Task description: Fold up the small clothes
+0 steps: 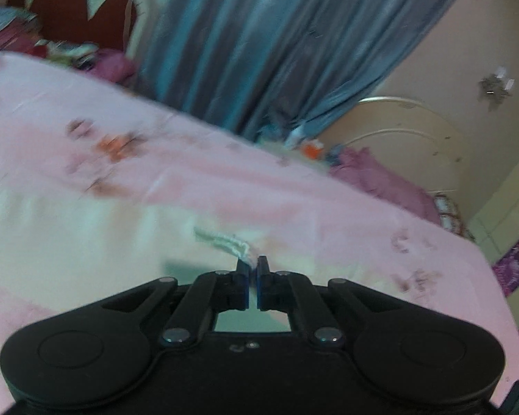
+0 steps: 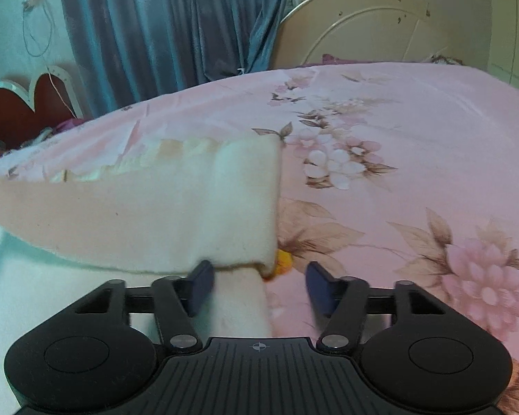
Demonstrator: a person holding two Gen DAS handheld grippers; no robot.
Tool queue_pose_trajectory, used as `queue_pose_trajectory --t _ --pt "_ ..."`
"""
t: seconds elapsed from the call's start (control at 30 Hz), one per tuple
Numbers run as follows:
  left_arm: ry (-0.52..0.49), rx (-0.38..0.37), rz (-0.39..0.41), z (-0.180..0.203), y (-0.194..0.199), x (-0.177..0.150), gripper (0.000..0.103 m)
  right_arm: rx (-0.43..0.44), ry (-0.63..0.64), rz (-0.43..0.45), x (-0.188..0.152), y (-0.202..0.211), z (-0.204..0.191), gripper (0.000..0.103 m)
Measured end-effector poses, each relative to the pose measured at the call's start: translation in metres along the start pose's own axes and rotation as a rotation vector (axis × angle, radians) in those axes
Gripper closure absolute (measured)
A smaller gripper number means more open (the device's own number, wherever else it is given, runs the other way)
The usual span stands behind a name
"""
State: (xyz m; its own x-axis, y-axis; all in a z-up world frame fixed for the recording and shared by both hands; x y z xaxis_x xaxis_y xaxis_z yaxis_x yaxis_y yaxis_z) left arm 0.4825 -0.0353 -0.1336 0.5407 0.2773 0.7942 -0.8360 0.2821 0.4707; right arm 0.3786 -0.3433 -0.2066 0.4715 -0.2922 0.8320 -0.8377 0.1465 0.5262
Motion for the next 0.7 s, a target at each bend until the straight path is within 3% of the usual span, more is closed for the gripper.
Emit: queue_pose_trajectory --t 0.03,0.13,0.27,0.47,0.53,0.57,0.6,0.63,0.67,0.7 --pt "-0.003 0.02 -0.011 -0.007 -0.002 -0.005 0.1 0.01 -0.01 -0.001 0.001 -0.002 -0.001 0.059" --pt "-0.02 0.062 -0.034 -0.022 -0.01 -0.018 0.1 0.019 -0.035 -0.001 0.005 -0.002 -0.002 0.092" --pt "0.02 0.099 -0.04 -0.039 -0.013 -0.028 0.1 0.016 -0.054 0.005 0.004 0.005 0.003 0.098" --pt "-0.068 0.14 -0.097 -0.048 -0.022 -0.048 0.099 0.007 -0.036 -0.012 -0.001 0.014 0.007 0.097" --pt "-0.099 0.151 -0.089 -0.045 -0.019 -0.048 0.084 0.006 -0.041 -0.006 0.001 0.021 0.009 0.097" --pt "-0.1 0.153 -0.09 -0.044 -0.017 -0.048 0.077 0.019 -0.057 -0.003 0.002 0.025 0.01 0.095" --pt "-0.098 0.154 -0.086 -0.044 -0.014 -0.047 0.063 0.034 -0.075 0.006 0.006 0.03 0.011 0.09" --pt "-0.103 0.15 -0.078 -0.043 -0.011 -0.045 0.048 0.045 -0.084 0.022 0.01 0.034 0.012 0.066" --pt "-0.123 0.161 -0.06 -0.042 -0.006 -0.042 0.041 0.051 -0.089 0.046 0.016 0.037 0.012 0.041" --pt "-0.145 0.179 -0.037 -0.041 -0.001 -0.039 0.036 0.053 -0.086 0.064 0.022 0.038 0.011 0.038"
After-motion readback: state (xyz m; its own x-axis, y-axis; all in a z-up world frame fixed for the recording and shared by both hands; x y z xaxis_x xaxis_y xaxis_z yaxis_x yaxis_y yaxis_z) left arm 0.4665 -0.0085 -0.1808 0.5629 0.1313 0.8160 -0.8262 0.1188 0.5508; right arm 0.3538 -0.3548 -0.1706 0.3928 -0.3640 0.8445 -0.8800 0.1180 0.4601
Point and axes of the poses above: each gripper's, at about its wrist camera, not at the fingertips, and y roughly against the way its jaws point, z to its right, x to its top, the point moved 7 cm from there along -y, roughly the way its jaws point, and after that the axes turned 12 degrees about z, right-handed, at the moved point
